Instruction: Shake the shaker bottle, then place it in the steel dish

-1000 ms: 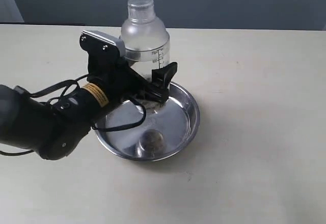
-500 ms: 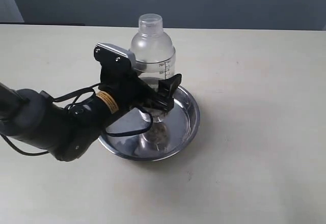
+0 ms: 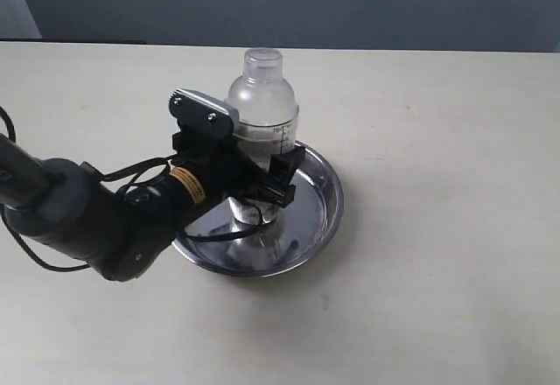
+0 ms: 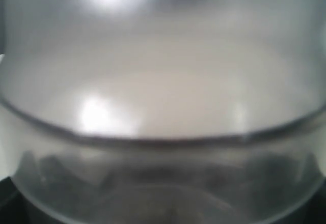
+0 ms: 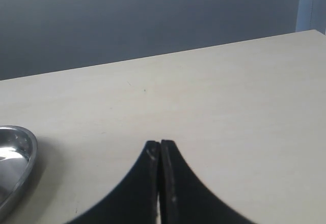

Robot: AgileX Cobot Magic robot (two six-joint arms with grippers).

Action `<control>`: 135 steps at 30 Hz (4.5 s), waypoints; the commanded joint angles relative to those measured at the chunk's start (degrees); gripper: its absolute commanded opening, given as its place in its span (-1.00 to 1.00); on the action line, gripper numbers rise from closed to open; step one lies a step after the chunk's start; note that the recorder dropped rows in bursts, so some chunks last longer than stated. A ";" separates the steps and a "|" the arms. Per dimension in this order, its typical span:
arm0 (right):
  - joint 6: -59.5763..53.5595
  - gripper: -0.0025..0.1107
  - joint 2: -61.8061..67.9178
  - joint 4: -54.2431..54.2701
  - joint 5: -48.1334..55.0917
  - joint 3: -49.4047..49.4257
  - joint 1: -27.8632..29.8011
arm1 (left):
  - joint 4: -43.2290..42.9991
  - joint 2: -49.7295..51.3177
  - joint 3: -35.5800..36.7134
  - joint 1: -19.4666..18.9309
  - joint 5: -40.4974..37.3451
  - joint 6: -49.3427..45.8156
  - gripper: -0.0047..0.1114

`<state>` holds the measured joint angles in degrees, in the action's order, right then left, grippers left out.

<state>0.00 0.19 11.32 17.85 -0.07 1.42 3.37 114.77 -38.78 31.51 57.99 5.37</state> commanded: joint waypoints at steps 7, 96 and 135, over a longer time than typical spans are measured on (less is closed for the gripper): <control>0.00 -0.97 -0.19 -0.27 -0.44 0.07 0.27 | 0.14 -0.05 -0.25 0.01 2.52 -0.43 -0.91; 0.00 -0.97 -0.19 -0.12 -0.44 0.07 0.27 | 36.62 -50.11 1.91 -2.94 -34.18 -52.04 -0.91; 0.00 -0.97 -0.19 -0.36 -0.44 0.07 0.27 | -3.93 -110.88 29.26 -34.39 -79.66 -4.93 -0.91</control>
<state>0.00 0.19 11.32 17.85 -0.07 1.51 -1.14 5.51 -11.52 -2.77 -22.52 0.00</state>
